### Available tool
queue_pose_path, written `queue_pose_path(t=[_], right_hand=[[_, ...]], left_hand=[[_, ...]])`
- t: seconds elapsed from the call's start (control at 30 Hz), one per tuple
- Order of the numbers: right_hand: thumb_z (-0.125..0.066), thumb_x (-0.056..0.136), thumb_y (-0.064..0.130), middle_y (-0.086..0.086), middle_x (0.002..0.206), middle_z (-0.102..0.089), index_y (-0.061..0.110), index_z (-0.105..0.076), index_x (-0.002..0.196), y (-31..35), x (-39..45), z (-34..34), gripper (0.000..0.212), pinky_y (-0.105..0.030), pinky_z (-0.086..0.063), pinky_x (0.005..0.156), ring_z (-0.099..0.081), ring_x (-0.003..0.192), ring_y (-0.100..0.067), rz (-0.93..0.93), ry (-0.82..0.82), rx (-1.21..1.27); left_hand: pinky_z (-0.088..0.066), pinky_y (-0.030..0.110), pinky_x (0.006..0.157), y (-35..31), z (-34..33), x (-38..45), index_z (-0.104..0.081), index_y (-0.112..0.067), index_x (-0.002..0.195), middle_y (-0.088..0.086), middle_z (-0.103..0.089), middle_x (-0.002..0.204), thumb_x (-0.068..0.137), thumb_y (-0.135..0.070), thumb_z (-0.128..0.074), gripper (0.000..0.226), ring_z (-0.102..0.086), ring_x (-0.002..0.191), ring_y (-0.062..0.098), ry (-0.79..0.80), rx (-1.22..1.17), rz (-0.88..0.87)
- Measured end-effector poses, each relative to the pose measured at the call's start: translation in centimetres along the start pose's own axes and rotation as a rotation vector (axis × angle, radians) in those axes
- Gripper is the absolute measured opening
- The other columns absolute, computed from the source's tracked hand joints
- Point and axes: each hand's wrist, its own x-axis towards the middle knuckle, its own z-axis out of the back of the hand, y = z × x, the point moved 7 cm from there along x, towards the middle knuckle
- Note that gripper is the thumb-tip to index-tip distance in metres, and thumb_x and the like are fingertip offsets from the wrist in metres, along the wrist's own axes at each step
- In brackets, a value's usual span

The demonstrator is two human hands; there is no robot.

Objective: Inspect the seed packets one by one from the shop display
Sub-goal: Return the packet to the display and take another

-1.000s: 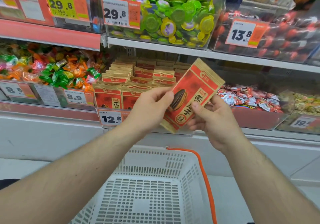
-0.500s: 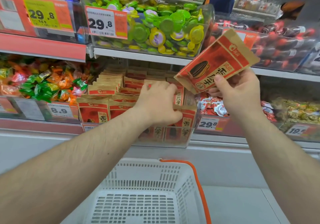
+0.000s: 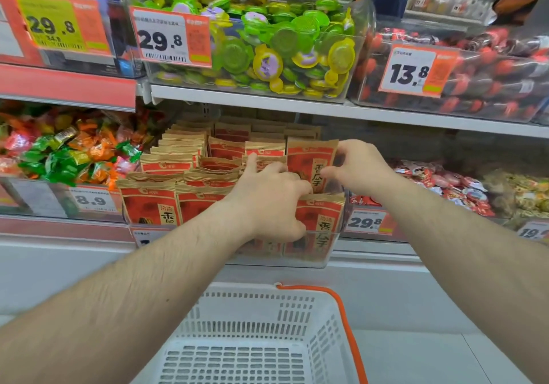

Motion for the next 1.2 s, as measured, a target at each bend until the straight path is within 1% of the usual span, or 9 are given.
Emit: queue_pose_path(t=[0.07, 0.17, 0.43, 0.57, 0.7, 0.83, 0.9, 1.07, 1.2], right_hand=[[-0.075, 0.083, 0.027, 0.011, 0.086, -0.069, 0.032, -0.069, 0.083, -0.2, 0.9, -0.6, 0.008, -0.027, -0.049, 0.066, -0.063, 0.078, -0.006, -0.037, 0.043, -0.043], [-0.072, 0.081, 0.035, 0.012, 0.083, -0.062, 0.034, -0.065, 0.083, 0.0, 2.3, -0.3, 0.008, -0.041, -0.048, 0.093, -0.059, 0.091, -0.017, -0.035, -0.065, -0.148], [-0.059, 0.090, 0.039, -0.001, 0.110, -0.067, 0.025, -0.061, 0.123, 0.4, 5.3, -1.2, 0.035, -0.043, -0.029, 0.102, -0.055, 0.114, -0.027, -0.129, -0.166, -0.214], [-0.053, 0.095, 0.040, 0.003, 0.089, -0.065, 0.025, -0.066, 0.099, 0.2, 6.3, -1.4, 0.021, -0.048, -0.025, 0.102, -0.057, 0.097, -0.026, -0.120, -0.148, -0.478], [-0.049, 0.094, 0.031, -0.003, 0.093, -0.066, 0.019, -0.061, 0.090, -0.1, 6.7, -1.9, 0.017, -0.052, -0.022, 0.106, -0.056, 0.099, -0.029, -0.184, -0.043, -0.505], [-0.046, 0.096, 0.051, -0.012, 0.135, -0.055, 0.023, -0.047, 0.135, -0.8, 6.2, -3.0, 0.048, -0.055, -0.015, 0.113, -0.036, 0.136, -0.035, -0.155, 0.113, -0.464], [-0.048, 0.092, 0.056, -0.005, 0.140, -0.053, 0.032, -0.044, 0.140, -0.1, 5.0, -2.2, 0.053, -0.054, -0.012, 0.115, -0.030, 0.141, -0.031, -0.072, 0.124, -0.379], [-0.059, 0.085, 0.035, 0.014, 0.107, -0.065, 0.036, -0.072, 0.097, 1.2, 1.2, -1.7, 0.018, -0.052, -0.011, 0.114, -0.051, 0.113, -0.016, 0.036, 0.405, -0.433], [-0.062, 0.092, 0.036, 0.011, 0.082, -0.062, 0.028, -0.074, 0.088, 1.7, 0.7, -0.9, 0.015, -0.050, -0.018, 0.113, -0.051, 0.101, -0.019, 0.044, 0.190, -0.521]], left_hand=[[0.001, 0.069, 0.117, 0.0, 0.0, 0.1, -0.049, -0.035, 0.136, -0.008, -0.049, 0.145, 0.085, -0.049, -0.059, 0.053, -0.024, 0.147, 0.022, 0.001, -0.005, 0.005], [0.001, 0.068, 0.118, 0.1, -0.1, 0.2, -0.050, -0.035, 0.136, -0.007, -0.049, 0.146, 0.086, -0.046, -0.059, 0.052, -0.023, 0.147, 0.023, 0.000, -0.003, 0.013], [-0.001, 0.068, 0.118, 0.1, -0.2, 0.1, -0.047, -0.033, 0.140, -0.006, -0.048, 0.147, 0.087, -0.045, -0.058, 0.055, -0.024, 0.147, 0.023, -0.023, 0.022, 0.016], [-0.003, 0.068, 0.118, 0.1, -0.1, 0.2, -0.048, -0.033, 0.139, -0.006, -0.049, 0.146, 0.088, -0.045, -0.057, 0.053, -0.027, 0.146, 0.023, -0.046, 0.024, 0.024], [-0.005, 0.068, 0.118, 0.1, -0.1, 0.2, -0.047, -0.033, 0.141, -0.005, -0.045, 0.150, 0.089, -0.045, -0.055, 0.054, -0.023, 0.148, 0.024, -0.087, 0.039, 0.030], [-0.002, 0.068, 0.118, -0.1, 0.1, -0.3, -0.051, -0.033, 0.138, 0.001, -0.035, 0.150, 0.089, -0.042, -0.054, 0.050, -0.012, 0.149, 0.029, -0.159, 0.090, 0.043], [-0.003, 0.068, 0.117, -0.2, 0.3, -0.6, -0.053, -0.032, 0.135, 0.003, -0.036, 0.146, 0.089, -0.041, -0.053, 0.047, -0.014, 0.146, 0.030, -0.203, 0.115, 0.055], [-0.002, 0.068, 0.117, -0.4, 0.2, -0.9, -0.056, -0.030, 0.131, 0.001, -0.041, 0.143, 0.090, -0.039, -0.052, 0.043, -0.016, 0.144, 0.029, -0.258, 0.106, 0.088], [-0.001, 0.068, 0.117, -0.2, 0.2, -0.7, -0.056, -0.031, 0.129, 0.003, -0.039, 0.145, 0.090, -0.039, -0.052, 0.041, -0.015, 0.145, 0.031, -0.251, 0.105, 0.103]])
